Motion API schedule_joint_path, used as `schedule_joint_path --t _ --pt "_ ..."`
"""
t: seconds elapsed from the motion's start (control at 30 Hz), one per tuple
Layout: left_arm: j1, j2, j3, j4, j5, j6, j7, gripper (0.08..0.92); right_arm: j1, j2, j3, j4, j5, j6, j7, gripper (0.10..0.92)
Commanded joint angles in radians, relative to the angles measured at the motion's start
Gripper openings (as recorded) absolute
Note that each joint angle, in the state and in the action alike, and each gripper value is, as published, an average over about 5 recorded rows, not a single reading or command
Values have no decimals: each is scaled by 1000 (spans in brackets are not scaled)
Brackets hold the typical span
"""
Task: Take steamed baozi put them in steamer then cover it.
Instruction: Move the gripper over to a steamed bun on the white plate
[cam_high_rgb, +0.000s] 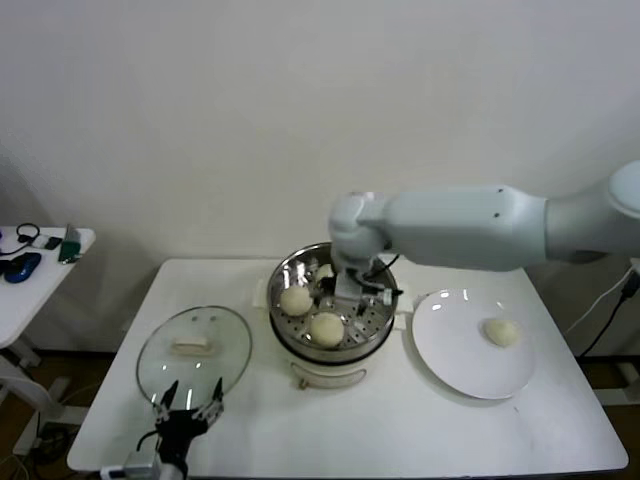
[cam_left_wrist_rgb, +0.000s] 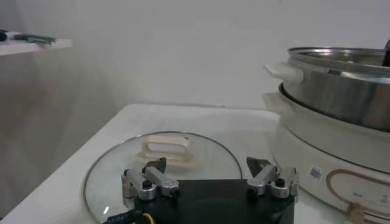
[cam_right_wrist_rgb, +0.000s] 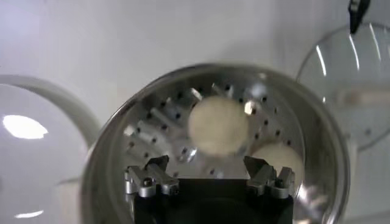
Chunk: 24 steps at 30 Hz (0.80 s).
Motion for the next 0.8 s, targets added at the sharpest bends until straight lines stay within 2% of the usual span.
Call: schedule_joint_path --t 0.03,0.1,0.23,0.43,0.6,0.8 --pt "1 0 1 -1 1 -1 0 823 293 -253 -172 -150 409 -122 -89 823" --pt "-1 2 1 -1 0 1 1 823 301 -334 -222 -190 415 -179 -89 823" --pt "-10 5 1 2 -4 2 1 823 246 -490 -284 -243 317 -248 -69 823" --pt "-18 1 2 5 -6 4 3 823 -67 -686 -78 -276 119 -287 -48 823" --pt "-22 1 1 13 -1 10 5 823 -428 -729 225 -315 49 -308 -40 823" --pt "-23 -3 0 25 14 13 7 823 -679 -649 466 -427 8 -288 -38 823"
